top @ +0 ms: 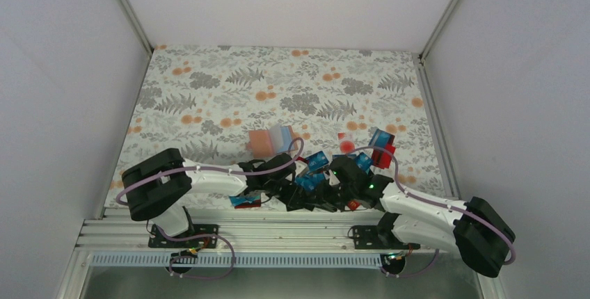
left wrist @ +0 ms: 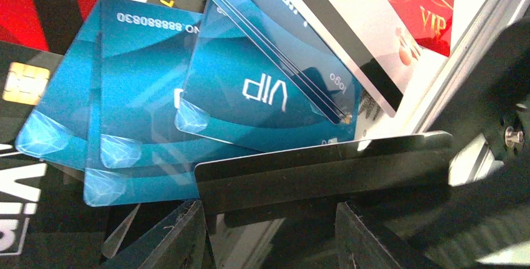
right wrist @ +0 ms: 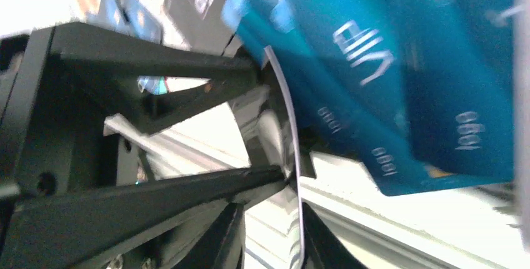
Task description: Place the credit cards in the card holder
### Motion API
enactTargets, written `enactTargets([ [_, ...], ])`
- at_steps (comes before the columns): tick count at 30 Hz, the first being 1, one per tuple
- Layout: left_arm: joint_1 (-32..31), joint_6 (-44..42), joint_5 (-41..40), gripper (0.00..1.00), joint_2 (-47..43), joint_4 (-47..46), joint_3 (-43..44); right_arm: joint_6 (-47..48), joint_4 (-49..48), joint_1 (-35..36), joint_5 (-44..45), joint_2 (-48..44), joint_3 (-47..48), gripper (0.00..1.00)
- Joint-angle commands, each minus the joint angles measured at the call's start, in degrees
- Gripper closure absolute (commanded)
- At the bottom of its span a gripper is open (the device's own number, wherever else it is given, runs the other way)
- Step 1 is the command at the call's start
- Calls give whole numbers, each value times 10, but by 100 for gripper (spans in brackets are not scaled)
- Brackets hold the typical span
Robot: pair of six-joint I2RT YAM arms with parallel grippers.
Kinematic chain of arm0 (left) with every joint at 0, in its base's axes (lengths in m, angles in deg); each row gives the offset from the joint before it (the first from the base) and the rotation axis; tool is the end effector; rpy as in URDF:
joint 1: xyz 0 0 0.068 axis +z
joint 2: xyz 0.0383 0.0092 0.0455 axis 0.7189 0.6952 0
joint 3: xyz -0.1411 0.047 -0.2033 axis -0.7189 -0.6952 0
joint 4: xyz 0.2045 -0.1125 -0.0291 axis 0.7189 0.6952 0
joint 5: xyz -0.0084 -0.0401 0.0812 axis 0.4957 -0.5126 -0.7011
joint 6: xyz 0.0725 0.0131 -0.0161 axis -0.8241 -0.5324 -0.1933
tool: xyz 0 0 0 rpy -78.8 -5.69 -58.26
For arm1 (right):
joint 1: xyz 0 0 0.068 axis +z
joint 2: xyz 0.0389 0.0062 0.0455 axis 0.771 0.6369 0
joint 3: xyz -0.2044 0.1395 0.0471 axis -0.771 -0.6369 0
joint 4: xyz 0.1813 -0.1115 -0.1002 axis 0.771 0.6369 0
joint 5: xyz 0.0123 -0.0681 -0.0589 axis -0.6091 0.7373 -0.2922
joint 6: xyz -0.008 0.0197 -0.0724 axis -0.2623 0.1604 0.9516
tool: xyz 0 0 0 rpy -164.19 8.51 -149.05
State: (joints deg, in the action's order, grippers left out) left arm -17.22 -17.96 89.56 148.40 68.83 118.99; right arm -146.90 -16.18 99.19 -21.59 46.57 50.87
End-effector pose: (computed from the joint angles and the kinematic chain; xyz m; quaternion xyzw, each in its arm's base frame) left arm 0.1149 -0.2643 0.1131 0.2820 0.8969 -0.3202 0.1163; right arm 0.0956 0.1535 0.1301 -0.0754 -0.9202 -0.3832 0.0254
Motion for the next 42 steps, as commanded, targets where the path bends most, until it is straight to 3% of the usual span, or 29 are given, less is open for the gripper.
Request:
enactTargets([
  [1,-2,-1,32,48,-4,8,-14,25,-29,-2,44,8,36,85],
  [5,9,3,14,48,-33,23,-12,48,-3,-3,45,36,57,96],
  [11,30,39,-68,47,-114,101,31,94,31,-22,35,46,117,96],
  [17,62,84,-177,42,-198,205,119,152,62,-91,33,60,209,96],
  [23,130,124,-214,40,-221,266,224,145,6,-156,47,83,305,96],
  [33,173,151,-133,39,-201,105,298,78,-139,-239,7,104,405,96],
  [42,193,165,-36,39,-162,-82,292,23,-228,-269,-32,92,426,96],
])
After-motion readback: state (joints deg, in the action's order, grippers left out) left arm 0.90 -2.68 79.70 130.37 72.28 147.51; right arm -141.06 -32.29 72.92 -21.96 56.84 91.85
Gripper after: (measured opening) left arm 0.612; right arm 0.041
